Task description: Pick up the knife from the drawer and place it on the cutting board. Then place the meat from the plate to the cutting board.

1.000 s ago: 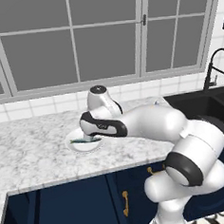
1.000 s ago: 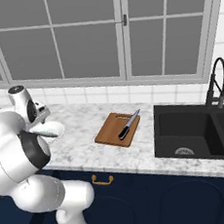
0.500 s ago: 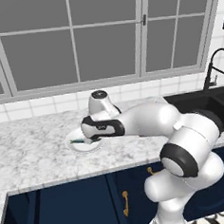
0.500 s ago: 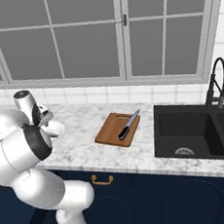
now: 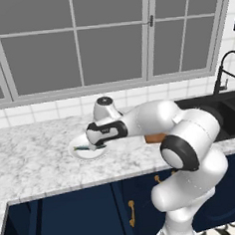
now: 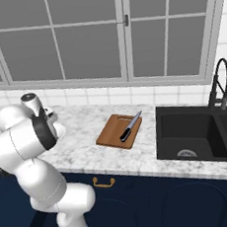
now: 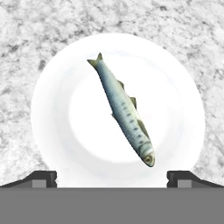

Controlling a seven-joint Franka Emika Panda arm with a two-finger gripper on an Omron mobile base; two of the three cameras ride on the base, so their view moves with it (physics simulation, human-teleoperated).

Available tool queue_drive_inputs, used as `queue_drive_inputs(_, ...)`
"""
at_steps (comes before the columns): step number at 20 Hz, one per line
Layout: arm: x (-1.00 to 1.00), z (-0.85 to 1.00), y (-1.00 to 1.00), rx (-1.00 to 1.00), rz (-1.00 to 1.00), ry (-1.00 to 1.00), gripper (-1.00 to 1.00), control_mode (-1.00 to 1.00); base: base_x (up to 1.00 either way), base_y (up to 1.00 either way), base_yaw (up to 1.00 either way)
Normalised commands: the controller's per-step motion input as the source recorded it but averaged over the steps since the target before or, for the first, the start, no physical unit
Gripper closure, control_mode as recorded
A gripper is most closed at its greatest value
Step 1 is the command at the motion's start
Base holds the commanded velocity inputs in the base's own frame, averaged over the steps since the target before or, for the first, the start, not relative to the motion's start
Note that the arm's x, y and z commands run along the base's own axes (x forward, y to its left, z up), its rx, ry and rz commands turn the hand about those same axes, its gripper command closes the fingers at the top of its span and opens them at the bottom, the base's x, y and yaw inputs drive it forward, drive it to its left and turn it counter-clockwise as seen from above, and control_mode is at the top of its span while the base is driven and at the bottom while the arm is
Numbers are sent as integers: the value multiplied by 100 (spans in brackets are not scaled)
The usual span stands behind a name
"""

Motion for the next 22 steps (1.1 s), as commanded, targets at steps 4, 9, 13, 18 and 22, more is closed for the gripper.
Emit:
queue_drive_inputs(4,16,-16,0,0,0,0,-100,-100,0,0,0)
queue_drive_inputs(9,11,-13,0,0,0,0,-100,-100,0,0,0)
queue_drive_inputs(13,18,-18,1,0,0,0,-100,-100,0,0,0)
queue_drive_inputs(18,29,-15,10,0,0,0,-100,-100,0,0,0)
queue_drive_inputs(22,39,-10,32,-5,0,1,-100,-100,0,0,0)
